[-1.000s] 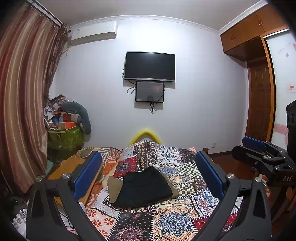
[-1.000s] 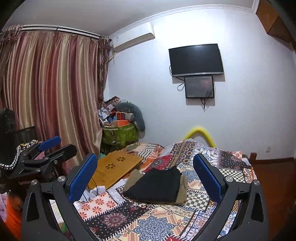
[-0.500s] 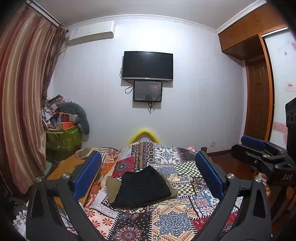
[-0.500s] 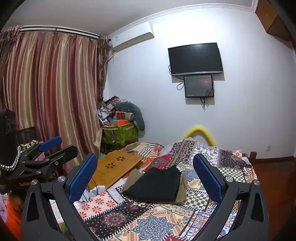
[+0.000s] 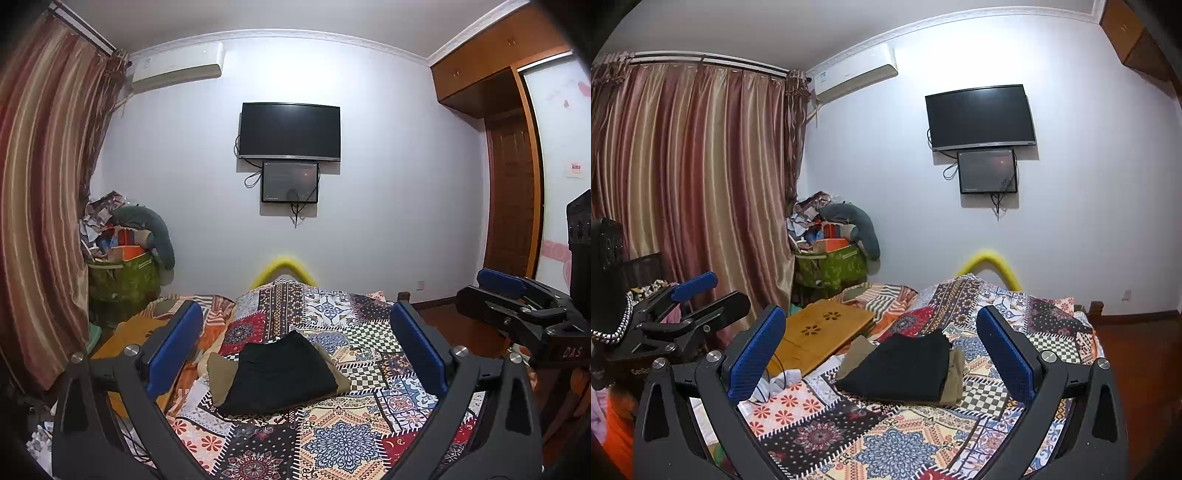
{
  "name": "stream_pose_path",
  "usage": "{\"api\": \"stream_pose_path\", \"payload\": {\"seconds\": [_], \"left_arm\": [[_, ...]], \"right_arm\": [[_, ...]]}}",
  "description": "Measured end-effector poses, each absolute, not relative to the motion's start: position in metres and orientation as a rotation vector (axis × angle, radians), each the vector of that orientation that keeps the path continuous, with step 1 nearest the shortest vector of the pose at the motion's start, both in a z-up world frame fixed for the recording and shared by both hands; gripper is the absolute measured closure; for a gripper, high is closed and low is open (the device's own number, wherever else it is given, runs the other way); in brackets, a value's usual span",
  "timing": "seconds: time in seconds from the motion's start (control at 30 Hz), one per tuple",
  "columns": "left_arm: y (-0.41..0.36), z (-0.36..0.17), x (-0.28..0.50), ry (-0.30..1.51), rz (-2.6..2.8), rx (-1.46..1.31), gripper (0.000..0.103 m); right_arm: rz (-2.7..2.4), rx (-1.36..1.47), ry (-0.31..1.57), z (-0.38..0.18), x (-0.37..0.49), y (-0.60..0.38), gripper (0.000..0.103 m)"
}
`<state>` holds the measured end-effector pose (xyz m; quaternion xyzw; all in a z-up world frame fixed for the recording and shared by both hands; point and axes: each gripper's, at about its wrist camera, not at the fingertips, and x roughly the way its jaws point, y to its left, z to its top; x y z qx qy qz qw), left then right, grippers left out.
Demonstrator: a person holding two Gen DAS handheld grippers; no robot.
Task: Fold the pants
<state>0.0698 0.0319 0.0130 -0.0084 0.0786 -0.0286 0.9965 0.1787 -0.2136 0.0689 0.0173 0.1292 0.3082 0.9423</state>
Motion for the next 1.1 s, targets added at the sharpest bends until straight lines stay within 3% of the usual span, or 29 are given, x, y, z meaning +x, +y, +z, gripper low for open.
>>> {"api": "stream_pose_path", "payload": {"seconds": [1.1], "left_arm": [[0.028,0.0093,0.0741,0.18,-0.095,-0.032,0.0]], "right_arm": [[0.616,0.044,0.273,0.0707,0.1783,-0.2139,0.0]]}}
